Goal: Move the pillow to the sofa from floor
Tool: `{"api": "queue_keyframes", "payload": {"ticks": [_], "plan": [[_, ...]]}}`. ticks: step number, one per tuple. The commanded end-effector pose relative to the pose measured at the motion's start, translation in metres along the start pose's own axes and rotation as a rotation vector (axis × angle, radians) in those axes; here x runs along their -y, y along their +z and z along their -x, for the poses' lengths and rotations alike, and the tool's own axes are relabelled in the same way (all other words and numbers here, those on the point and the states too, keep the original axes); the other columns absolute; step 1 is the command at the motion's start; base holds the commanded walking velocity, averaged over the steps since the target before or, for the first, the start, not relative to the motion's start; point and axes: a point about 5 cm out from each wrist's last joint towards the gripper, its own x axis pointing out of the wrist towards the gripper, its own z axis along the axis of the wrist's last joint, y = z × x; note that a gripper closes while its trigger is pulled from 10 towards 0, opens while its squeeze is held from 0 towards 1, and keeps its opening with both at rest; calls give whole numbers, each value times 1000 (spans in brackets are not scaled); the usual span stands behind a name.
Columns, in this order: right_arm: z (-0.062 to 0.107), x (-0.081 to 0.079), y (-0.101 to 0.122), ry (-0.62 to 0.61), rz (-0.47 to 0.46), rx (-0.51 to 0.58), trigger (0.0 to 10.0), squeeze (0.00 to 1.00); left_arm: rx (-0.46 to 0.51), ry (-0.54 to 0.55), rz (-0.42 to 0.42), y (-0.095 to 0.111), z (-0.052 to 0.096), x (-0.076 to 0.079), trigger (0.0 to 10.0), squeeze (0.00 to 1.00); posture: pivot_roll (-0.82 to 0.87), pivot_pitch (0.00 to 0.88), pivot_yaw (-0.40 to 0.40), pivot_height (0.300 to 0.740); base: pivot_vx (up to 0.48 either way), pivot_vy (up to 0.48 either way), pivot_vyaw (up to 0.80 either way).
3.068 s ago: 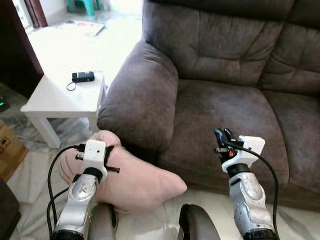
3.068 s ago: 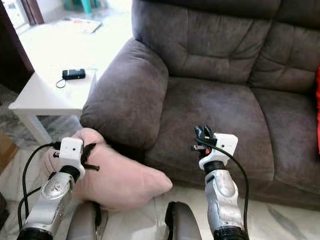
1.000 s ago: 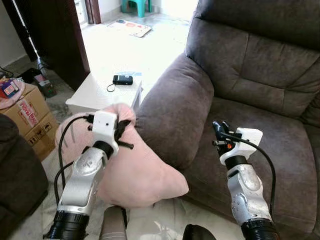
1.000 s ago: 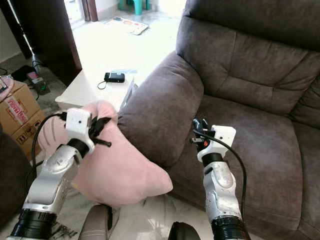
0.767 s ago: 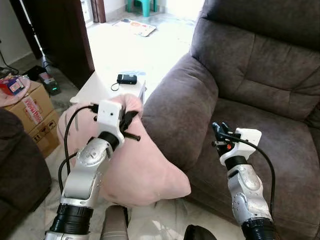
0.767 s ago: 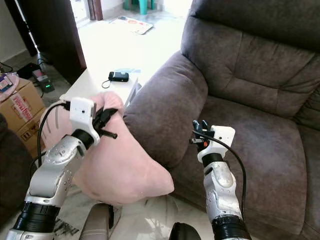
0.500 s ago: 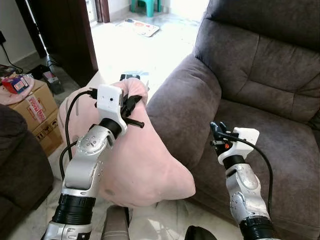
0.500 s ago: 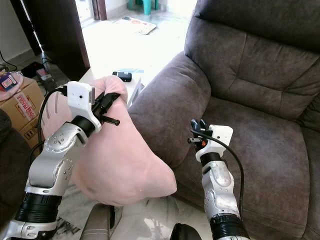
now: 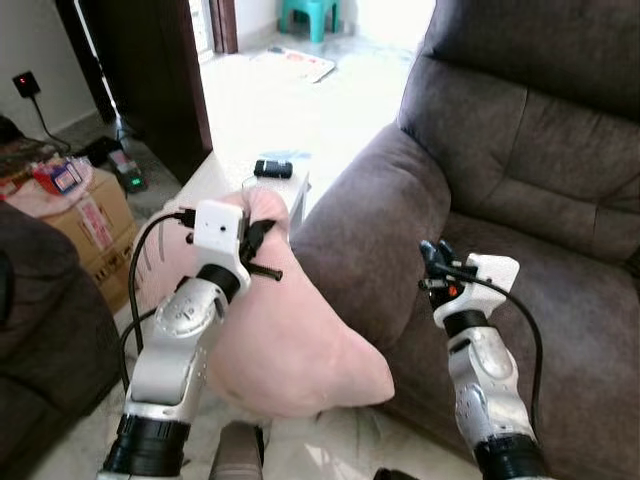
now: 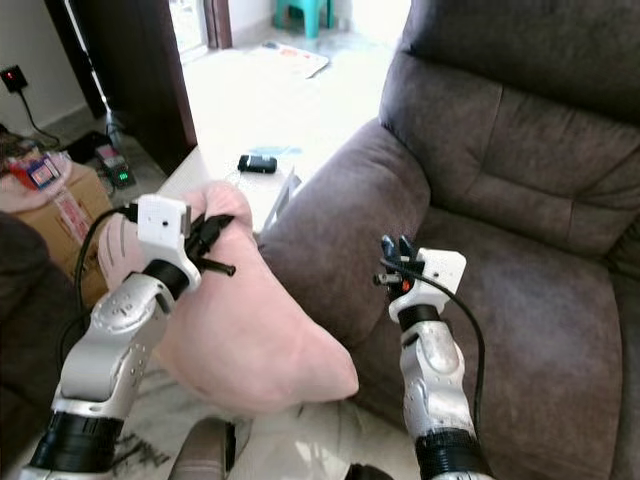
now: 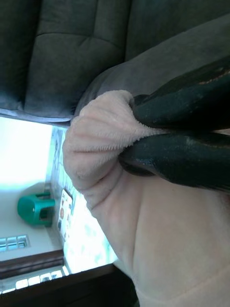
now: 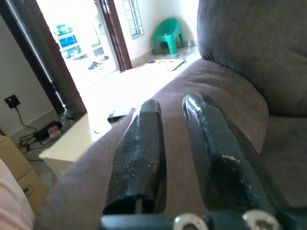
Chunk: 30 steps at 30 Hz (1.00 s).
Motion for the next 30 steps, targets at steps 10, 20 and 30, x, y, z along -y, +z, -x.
{"api": "queue_keyframes", "payload": {"ticks": [10, 20, 30], "plan": [[-4, 0, 1, -11, -11, 3, 10000, 0, 160, -43, -24, 35, -9, 10, 10000, 0, 186, 0, -85, 740, 0, 0, 0], [-6, 7, -4, 85, 59, -98, 10000, 0, 164, -31, -13, 34, -11, 10, 10000, 0, 178, 0, -91, 740, 0, 0, 0], [-11, 19, 5, 67, 112, -90, 10000, 0, 160, -34, -7, 30, -12, 12, 10000, 0, 173, 0, -93, 740, 0, 0, 0]]}}
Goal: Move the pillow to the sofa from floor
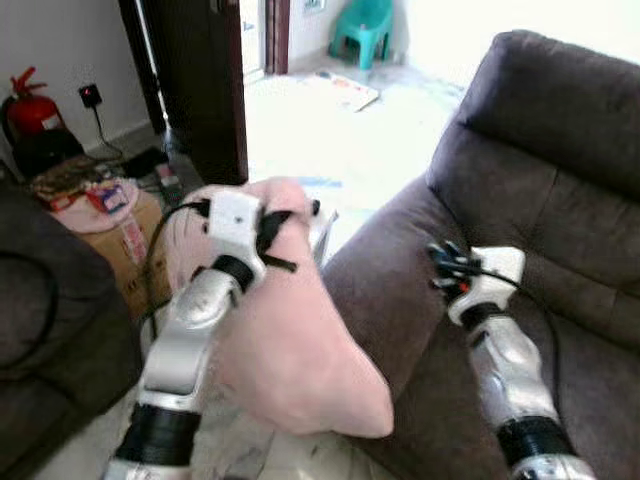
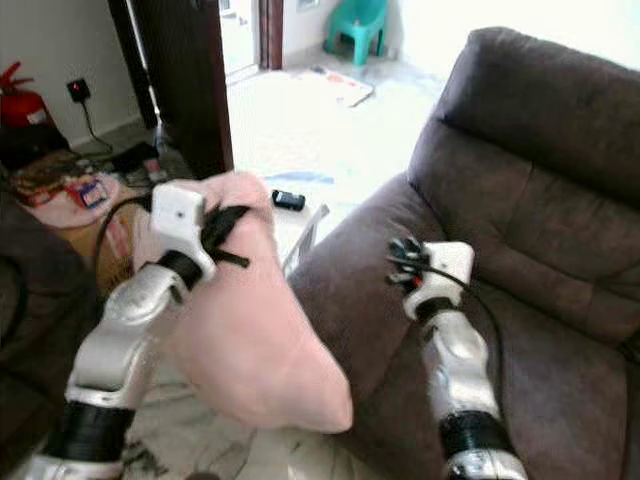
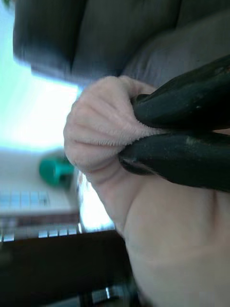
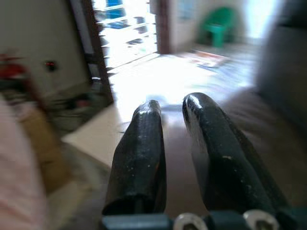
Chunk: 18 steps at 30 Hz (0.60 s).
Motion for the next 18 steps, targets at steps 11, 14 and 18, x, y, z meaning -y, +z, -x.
{"api": "queue_keyframes", "payload": {"ticks": [11, 14, 18], "plan": [[22, 20, -12, 168, 119, -136, 10000, 0, 89, -37, -42, 8, -2, 16, 10000, 0, 164, 0, -87, 740, 0, 0, 0], [31, 27, -20, 266, 255, -265, 10000, 0, 90, -40, -41, 6, -3, 18, 10000, 0, 155, 0, -91, 740, 0, 0, 0], [40, 30, -25, 348, 272, -338, 10000, 0, 92, -43, -39, 5, -3, 20, 10000, 0, 157, 0, -93, 740, 0, 0, 0]]}}
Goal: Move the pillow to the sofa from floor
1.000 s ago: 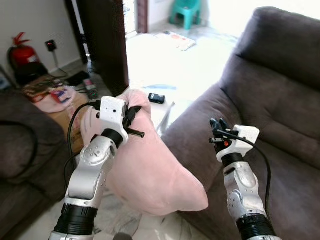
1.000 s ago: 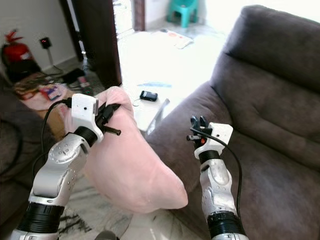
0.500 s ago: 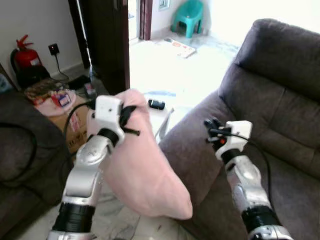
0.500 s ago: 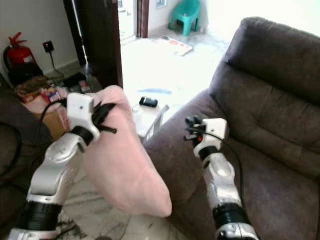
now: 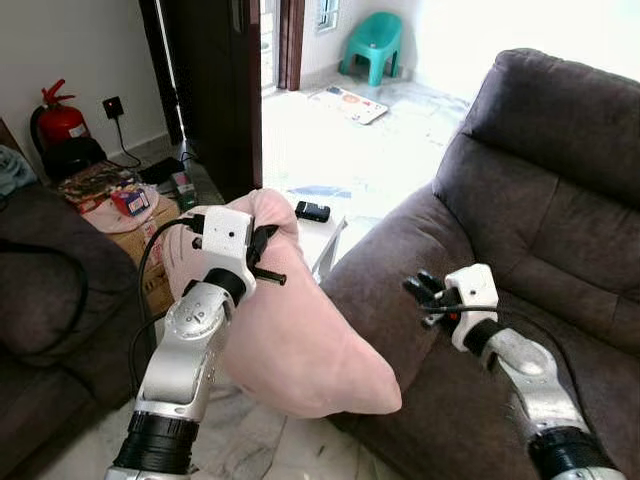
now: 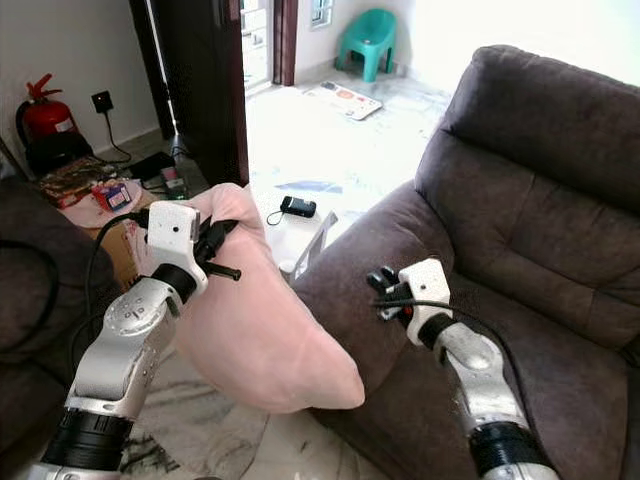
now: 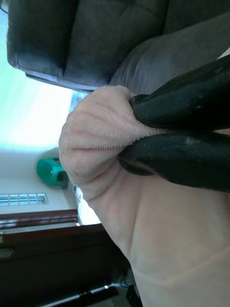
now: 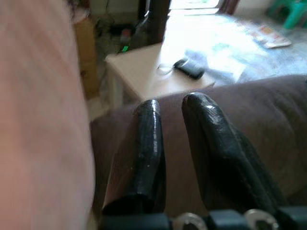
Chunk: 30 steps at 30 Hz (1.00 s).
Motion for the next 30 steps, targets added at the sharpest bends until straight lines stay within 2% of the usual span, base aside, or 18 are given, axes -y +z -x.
{"api": "queue_keyframes", "payload": {"ticks": [1, 7, 12, 16, 19, 22, 23, 25, 26, 27, 28, 30], "plan": [[8, -4, -8, 100, 23, -70, 10000, 0, 121, -33, -22, 22, -5, 9, 10000, 0, 157, 0, -96, 740, 0, 0, 0], [22, -10, -24, 243, 29, -207, 10000, 0, 124, -33, -21, 23, -7, 10, 10000, 0, 156, 0, -98, 740, 0, 0, 0], [36, -19, -31, 375, 22, -253, 10000, 0, 123, -31, -22, 23, -7, 8, 10000, 0, 142, 0, -91, 740, 0, 0, 0], [35, -21, -34, 354, 16, -254, 10000, 0, 122, -33, -21, 23, -8, 9, 10000, 0, 139, 0, -90, 740, 0, 0, 0], [28, -32, -40, 337, -26, -250, 10000, 0, 133, -39, -13, 26, -12, 11, 10000, 0, 138, 0, -85, 740, 0, 0, 0], [26, -36, -42, 336, -30, -253, 10000, 0, 135, -40, -11, 27, -13, 11, 10000, 0, 136, 0, -83, 740, 0, 0, 0], [22, -47, -47, 342, -57, -253, 10000, 0, 138, -43, -8, 28, -15, 12, 10000, 0, 133, 0, -81, 740, 0, 0, 0], [20, -55, -49, 355, -89, -247, 10000, 0, 139, -44, -6, 28, -16, 12, 10000, 0, 135, 0, -78, 740, 0, 0, 0], [20, -57, -51, 361, -95, -250, 10000, 196, 140, -45, -5, 29, -16, 12, 10000, 0, 135, 0, -78, 740, 0, 0, 0], [20, -59, -53, 365, -99, -258, 10000, 769, 141, -46, -5, 29, -17, 12, 10000, 0, 136, 0, -77, 740, 0, 0, 0], [20, -61, -55, 369, -101, -265, 10000, 1000, 143, -47, -5, 30, -17, 12, 10000, 0, 137, 0, -78, 740, 0, 0, 0], [21, -66, -59, 387, -113, -279, 10000, 1000, 145, -49, -5, 30, -17, 12, 10000, 0, 139, 0, -78, 740, 0, 0, 0]]}}
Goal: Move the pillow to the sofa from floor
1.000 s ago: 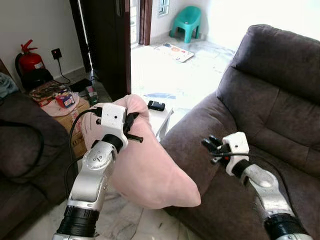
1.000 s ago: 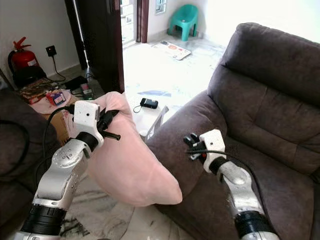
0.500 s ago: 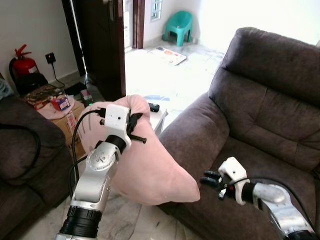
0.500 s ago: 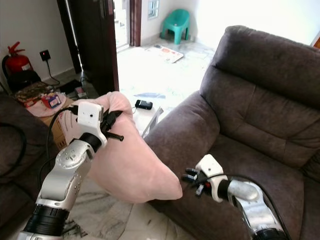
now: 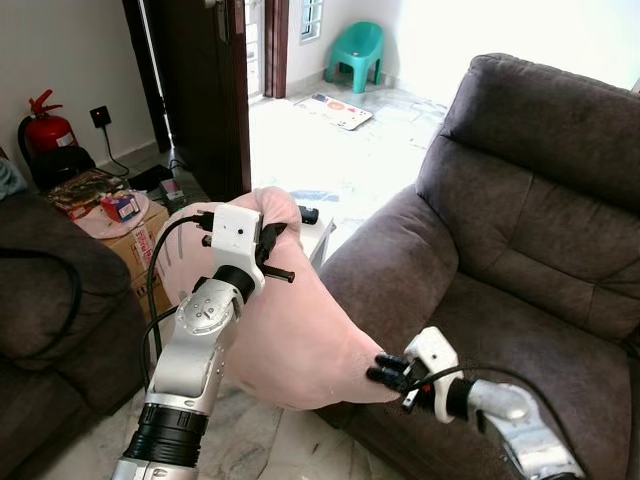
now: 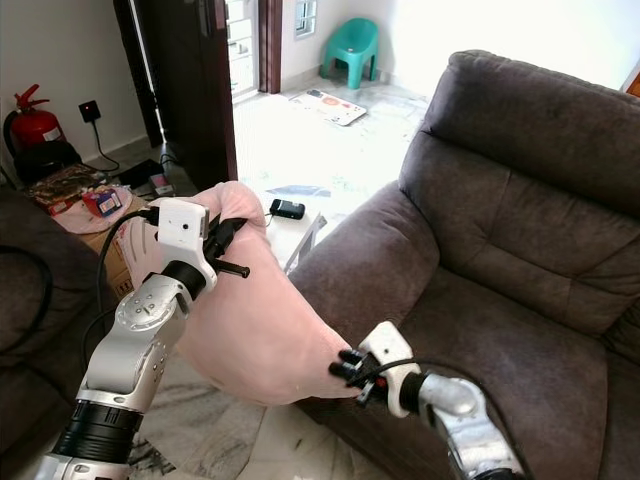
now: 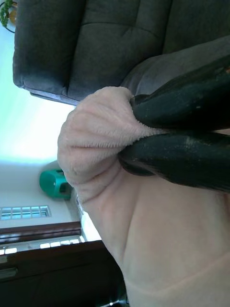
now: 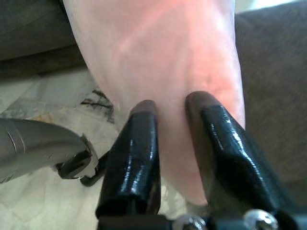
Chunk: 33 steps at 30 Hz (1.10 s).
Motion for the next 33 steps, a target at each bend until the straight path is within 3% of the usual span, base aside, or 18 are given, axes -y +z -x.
{"api": "queue_keyframes", "payload": {"ticks": [1, 2, 3, 4, 5, 7, 8, 10, 19, 33], "plan": [[1, -3, -9, 13, -18, -36, 10000, 1000, 156, -38, -25, 32, -9, 8, 10000, 0, 139, 0, -78, 740, 0, 0, 0], [1, -3, -9, 13, -18, -36, 10000, 1000, 156, -38, -25, 32, -9, 8, 10000, 0, 139, 0, -78, 740, 0, 0, 0], [1, -3, -10, 1, 4, -52, 10000, 522, 157, -37, -24, 32, -9, 7, 10000, 0, 139, 0, -79, 740, 0, 0, 0], [1, -2, -10, -4, 11, -56, 10000, 522, 157, -36, -23, 32, -9, 7, 10000, 0, 139, 0, -79, 740, 0, 0, 0], [1, -2, -10, -4, 10, -58, 10000, 0, 158, -36, -23, 32, -9, 7, 10000, 0, 138, 0, -80, 740, 0, 0, 0], [1, 0, -10, -8, -1, -55, 10000, 0, 158, -36, -22, 32, -10, 7, 10000, 0, 136, 0, -80, 740, 0, 0, 0], [2, 2, -9, -14, -14, -47, 10000, 941, 159, -36, -21, 32, -10, 7, 10000, 0, 136, 0, -80, 740, 0, 0, 0], [2, 2, -9, -16, -15, -44, 10000, 1000, 160, -36, -20, 33, -10, 8, 10000, 0, 136, 0, -80, 740, 0, 0, 0], [9, 20, 0, -129, 0, -5, 10000, 1000, 165, -39, -18, 33, -12, 8, 10000, 0, 133, 0, -83, 740, 0, 0, 0], [10, 26, -4, -197, 4, -15, 10000, 1000, 165, -35, -16, 32, -12, 8, 10000, 0, 135, 0, -87, 740, 0, 0, 0]]}}
